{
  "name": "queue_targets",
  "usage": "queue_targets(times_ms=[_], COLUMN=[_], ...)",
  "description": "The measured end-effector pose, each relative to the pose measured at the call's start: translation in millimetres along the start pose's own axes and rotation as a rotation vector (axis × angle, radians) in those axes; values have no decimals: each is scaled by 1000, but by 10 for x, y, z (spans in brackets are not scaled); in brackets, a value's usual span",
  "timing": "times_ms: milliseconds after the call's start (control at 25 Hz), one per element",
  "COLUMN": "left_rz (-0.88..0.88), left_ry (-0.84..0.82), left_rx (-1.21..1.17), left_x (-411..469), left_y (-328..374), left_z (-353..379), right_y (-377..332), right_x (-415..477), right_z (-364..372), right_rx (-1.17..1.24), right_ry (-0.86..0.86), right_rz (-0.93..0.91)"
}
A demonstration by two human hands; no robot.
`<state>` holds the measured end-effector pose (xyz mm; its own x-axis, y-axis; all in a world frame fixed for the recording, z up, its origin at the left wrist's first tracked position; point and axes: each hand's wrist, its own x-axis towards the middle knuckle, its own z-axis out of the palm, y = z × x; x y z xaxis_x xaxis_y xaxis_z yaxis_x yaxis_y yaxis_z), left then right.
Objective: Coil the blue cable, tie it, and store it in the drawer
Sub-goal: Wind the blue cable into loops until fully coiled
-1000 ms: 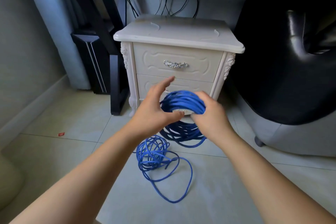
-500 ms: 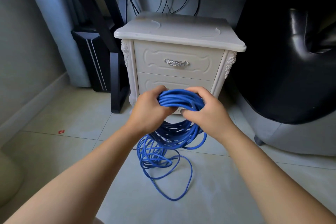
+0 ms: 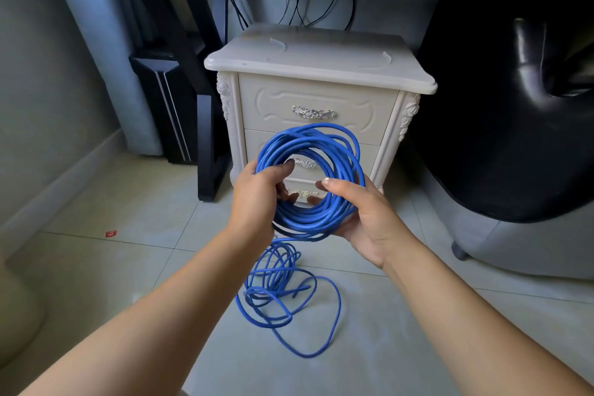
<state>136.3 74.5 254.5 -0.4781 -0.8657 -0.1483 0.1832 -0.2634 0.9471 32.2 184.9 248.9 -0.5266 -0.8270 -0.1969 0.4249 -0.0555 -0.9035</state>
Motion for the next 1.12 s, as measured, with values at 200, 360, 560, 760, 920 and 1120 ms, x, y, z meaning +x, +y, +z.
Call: queue_targets(times_ms=[200,360,560,760,920,1120], left_rz=[-69,-110,363,627,598,609], left_ry=[-42,-198,-322,-498,-435,-379], left_rx=[-67,194,639,1062,1118,1151], left_x=[-71,-29,-6,-87,-65,-36], left_y=[-117,-151,-43,-73,-11,40], left_z=[65,18,-72,-53,-86,-80], right_y=[-39,-64,-90,19,19,-23], right_x=[7,24,-11,-98,-125,-143], right_z=[32,-25,-75,22,60,94], right_rx=[-16,-122,-784,-1200,-1269,-1140], right_ry=[159,294,262,98,88,96], right_rz=[-1,-87,-305,-465,-585,-390])
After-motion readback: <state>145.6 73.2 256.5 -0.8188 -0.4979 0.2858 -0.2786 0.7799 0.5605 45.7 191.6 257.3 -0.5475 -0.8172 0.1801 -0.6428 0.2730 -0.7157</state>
